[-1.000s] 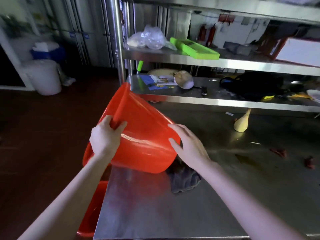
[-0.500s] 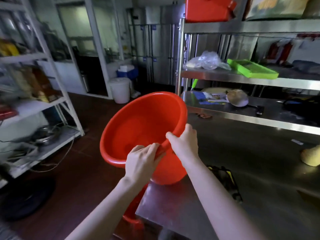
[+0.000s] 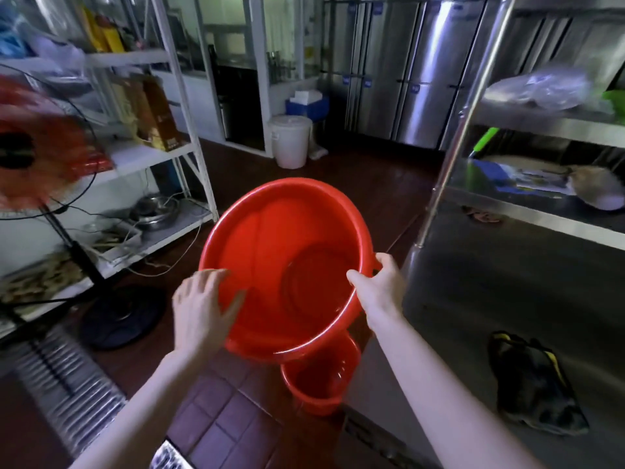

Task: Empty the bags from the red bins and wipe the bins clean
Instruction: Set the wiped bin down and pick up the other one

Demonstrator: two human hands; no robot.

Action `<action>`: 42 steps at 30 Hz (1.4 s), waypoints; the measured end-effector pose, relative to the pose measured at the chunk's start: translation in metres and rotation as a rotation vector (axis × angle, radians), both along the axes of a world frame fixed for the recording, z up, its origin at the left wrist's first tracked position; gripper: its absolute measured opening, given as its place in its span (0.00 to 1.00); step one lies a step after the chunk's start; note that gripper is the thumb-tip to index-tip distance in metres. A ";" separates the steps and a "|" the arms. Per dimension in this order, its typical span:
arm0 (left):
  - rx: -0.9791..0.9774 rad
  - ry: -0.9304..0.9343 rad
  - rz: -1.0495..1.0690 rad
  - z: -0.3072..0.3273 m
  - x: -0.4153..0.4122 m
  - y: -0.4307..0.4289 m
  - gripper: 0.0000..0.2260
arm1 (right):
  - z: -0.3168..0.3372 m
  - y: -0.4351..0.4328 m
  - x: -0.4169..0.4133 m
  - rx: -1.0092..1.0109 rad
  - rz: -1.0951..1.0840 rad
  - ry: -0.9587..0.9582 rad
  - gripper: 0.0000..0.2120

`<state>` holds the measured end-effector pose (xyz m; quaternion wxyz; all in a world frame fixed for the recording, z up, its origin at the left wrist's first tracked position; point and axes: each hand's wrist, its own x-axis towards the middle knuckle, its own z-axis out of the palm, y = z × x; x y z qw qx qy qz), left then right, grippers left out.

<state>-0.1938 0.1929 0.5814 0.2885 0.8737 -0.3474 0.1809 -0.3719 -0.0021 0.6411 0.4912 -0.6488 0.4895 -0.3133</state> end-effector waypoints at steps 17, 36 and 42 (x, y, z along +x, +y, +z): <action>-0.523 1.612 0.029 -0.116 0.219 0.022 0.09 | -0.109 -0.014 0.159 0.445 -0.035 -0.071 0.20; -0.527 1.553 0.358 -0.288 0.286 -0.090 0.15 | -0.300 -0.158 0.257 0.434 0.081 0.308 0.32; -0.502 1.582 0.404 -0.392 0.345 -0.136 0.14 | -0.406 -0.207 0.325 0.444 0.092 0.443 0.29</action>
